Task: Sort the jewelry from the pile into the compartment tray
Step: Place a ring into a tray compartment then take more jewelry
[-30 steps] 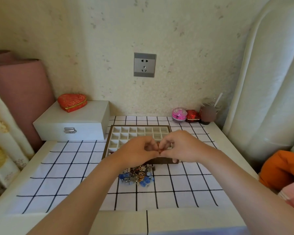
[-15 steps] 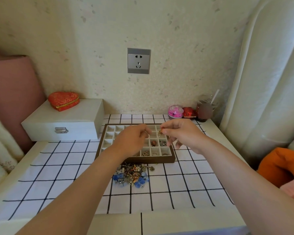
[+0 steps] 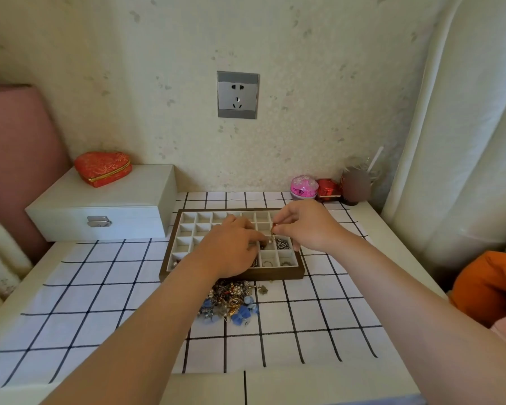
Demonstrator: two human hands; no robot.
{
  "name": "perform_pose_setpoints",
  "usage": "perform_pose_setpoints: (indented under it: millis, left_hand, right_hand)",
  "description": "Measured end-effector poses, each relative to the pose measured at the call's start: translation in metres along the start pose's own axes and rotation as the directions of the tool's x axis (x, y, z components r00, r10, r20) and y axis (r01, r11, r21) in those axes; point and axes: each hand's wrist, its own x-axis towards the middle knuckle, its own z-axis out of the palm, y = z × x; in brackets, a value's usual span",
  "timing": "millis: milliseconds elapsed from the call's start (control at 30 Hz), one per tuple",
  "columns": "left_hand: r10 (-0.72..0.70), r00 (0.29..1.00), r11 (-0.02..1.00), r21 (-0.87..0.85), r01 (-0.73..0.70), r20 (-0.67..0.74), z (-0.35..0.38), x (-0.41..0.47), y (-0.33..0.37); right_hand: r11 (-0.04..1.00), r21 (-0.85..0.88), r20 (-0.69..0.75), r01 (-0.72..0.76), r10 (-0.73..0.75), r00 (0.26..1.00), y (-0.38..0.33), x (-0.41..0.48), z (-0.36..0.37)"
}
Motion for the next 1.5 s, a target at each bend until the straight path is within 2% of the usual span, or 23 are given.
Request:
perform_pose_setpoints:
  millis: [267, 333, 433, 500, 667, 1067, 1267, 1333, 1433, 1500]
  left_hand:
    - [-0.009, 1.0, 1.0, -0.015, 0.009, -0.007, 0.002, 0.0, 0.0]
    - [-0.018, 1.0, 1.0, -0.02, 0.018, -0.007, 0.003, 0.0, -0.001]
    - [-0.024, 1.0, 0.999, -0.025, 0.024, -0.008, 0.003, 0.0, 0.0]
    - [-0.026, 1.0, 0.999, -0.027, 0.025, -0.007, 0.003, 0.0, 0.0]
    - [-0.028, 1.0, 0.999, -0.036, 0.028, -0.007, 0.002, 0.0, 0.0]
    - [-0.039, 0.999, 0.999, -0.02, 0.039, 0.003, 0.003, -0.001, 0.0]
    - [-0.046, 0.999, 0.998, -0.036, 0.045, -0.021, 0.003, -0.002, 0.001]
    - [-0.046, 0.998, 0.998, -0.048, 0.045, -0.04, 0.003, -0.003, 0.001]
    - [-0.043, 0.997, 0.996, -0.081, 0.038, -0.058, 0.003, -0.004, 0.001]
    - [-0.033, 0.999, 0.997, -0.068, 0.03, -0.038, 0.002, -0.005, 0.001]
  right_hand:
    - [0.974, -0.225, 0.039, 0.038, -0.03, 0.999, 0.006, 0.01, 0.013]
    - [0.983, -0.179, 0.009, 0.048, -0.047, 0.999, 0.005, 0.011, 0.014]
    - [0.998, 0.027, -0.11, 0.055, -0.051, 0.993, -0.003, 0.012, 0.005]
    - [0.987, 0.155, -0.138, 0.048, -0.026, 0.99, -0.008, 0.011, -0.001]
    - [0.986, 0.163, -0.084, 0.04, -0.027, 0.996, -0.005, 0.006, -0.001]
    - [0.99, -0.134, 0.004, 0.035, -0.035, 0.999, 0.01, 0.01, 0.021]
    - [0.868, -0.481, 0.068, 0.12, -0.1, 0.993, 0.003, 0.009, 0.02]
    - [0.851, -0.506, 0.083, 0.138, -0.111, 0.99, 0.003, 0.01, 0.022]
    - [0.88, -0.465, -0.007, 0.093, -0.108, 0.994, 0.002, 0.01, 0.022]
    - [0.881, -0.463, -0.014, 0.095, -0.115, 0.993, 0.002, 0.008, 0.019]
